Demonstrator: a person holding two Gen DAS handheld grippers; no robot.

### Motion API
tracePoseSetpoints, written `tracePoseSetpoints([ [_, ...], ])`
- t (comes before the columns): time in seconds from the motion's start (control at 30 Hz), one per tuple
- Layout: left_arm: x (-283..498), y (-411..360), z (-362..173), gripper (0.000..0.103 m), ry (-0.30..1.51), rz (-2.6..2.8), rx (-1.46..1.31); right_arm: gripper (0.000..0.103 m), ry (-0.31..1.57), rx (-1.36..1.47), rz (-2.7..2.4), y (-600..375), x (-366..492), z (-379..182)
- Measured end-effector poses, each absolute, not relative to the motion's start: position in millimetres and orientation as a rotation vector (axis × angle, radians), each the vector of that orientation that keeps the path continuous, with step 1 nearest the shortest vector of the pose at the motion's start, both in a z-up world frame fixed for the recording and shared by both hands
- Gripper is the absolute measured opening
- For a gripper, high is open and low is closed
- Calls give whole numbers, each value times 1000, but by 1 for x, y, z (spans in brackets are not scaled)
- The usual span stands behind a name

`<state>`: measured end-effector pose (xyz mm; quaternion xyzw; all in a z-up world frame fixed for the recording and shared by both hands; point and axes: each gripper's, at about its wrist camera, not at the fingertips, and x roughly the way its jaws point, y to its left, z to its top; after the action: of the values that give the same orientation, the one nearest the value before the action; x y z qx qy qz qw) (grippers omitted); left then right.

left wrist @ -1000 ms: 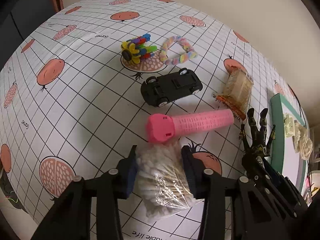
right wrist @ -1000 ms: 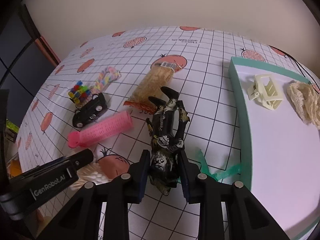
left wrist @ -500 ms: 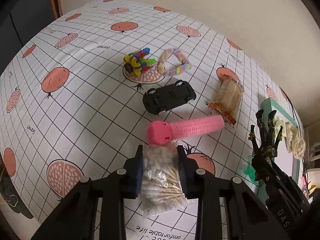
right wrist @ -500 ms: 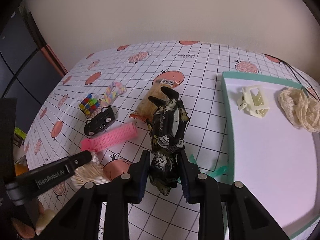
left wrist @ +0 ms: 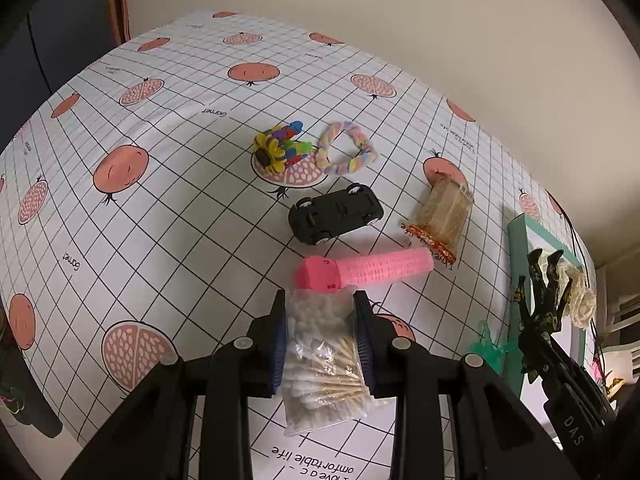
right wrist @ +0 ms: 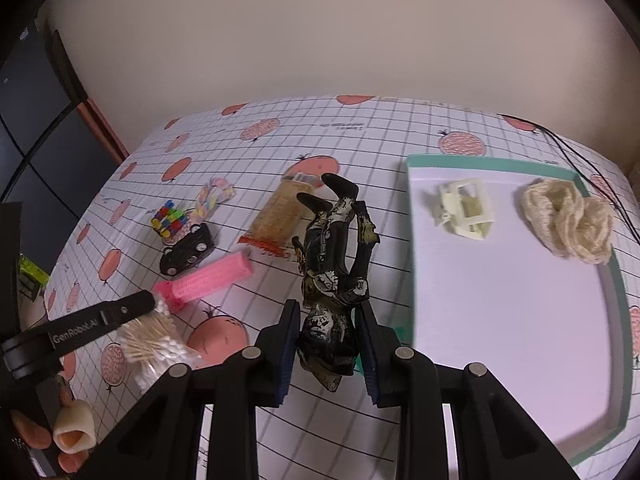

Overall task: Organize objects
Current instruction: 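Carry action figure and cotton swab bag with both grippers into the tray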

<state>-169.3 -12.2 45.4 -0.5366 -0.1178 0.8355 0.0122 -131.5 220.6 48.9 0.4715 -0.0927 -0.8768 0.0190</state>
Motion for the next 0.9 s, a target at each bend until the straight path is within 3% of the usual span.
tracePoseSetpoints([
  [0.47, -159, 18, 59, 32, -346, 2593, -1571, 30, -368, 1508, -2820, 282, -109, 58],
  [0.9, -144, 103, 80, 32, -263, 2471, -1435, 30, -459, 1579, -2920, 355, -78, 58],
])
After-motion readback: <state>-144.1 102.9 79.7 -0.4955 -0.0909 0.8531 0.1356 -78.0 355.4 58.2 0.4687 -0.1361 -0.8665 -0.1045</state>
